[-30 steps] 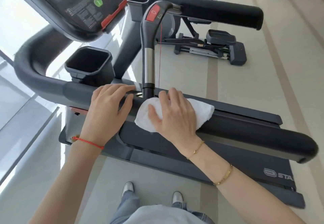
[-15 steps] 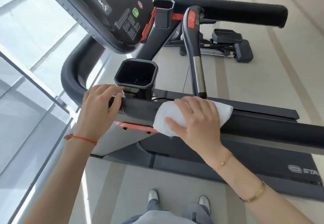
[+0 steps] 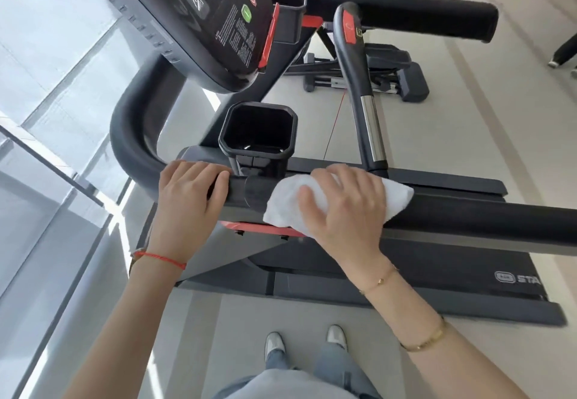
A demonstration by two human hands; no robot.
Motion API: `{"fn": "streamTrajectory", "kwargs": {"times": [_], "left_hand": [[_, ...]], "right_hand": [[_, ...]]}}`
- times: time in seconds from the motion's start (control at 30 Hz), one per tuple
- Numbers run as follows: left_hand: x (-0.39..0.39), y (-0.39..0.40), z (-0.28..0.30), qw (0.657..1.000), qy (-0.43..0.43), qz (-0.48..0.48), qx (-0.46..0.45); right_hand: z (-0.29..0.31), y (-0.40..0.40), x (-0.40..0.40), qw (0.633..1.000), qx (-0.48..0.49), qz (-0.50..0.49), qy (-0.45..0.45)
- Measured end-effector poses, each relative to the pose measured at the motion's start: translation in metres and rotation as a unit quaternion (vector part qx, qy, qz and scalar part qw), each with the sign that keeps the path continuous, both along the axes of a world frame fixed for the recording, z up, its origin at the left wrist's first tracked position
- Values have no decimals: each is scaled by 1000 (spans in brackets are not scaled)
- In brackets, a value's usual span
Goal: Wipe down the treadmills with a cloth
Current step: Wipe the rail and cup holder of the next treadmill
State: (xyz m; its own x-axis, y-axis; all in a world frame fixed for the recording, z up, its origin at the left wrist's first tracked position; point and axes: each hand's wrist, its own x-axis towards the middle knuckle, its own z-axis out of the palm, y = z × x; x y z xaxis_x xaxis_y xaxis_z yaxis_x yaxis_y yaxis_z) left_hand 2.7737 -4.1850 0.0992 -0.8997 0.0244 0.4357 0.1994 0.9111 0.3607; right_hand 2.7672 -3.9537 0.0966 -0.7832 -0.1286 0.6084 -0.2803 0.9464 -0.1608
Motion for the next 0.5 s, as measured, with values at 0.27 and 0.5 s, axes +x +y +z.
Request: {"fn": "streamTrajectory", "kwargs": {"times": [0.27, 0.5], "left_hand": [[-1, -3, 1, 1000, -4, -13, 2], [1, -3, 3, 1000, -22, -15, 3]], "right_hand": [[-6, -34, 4, 992, 42, 117, 9], [-2, -23, 4, 999, 12, 21, -28]]}}
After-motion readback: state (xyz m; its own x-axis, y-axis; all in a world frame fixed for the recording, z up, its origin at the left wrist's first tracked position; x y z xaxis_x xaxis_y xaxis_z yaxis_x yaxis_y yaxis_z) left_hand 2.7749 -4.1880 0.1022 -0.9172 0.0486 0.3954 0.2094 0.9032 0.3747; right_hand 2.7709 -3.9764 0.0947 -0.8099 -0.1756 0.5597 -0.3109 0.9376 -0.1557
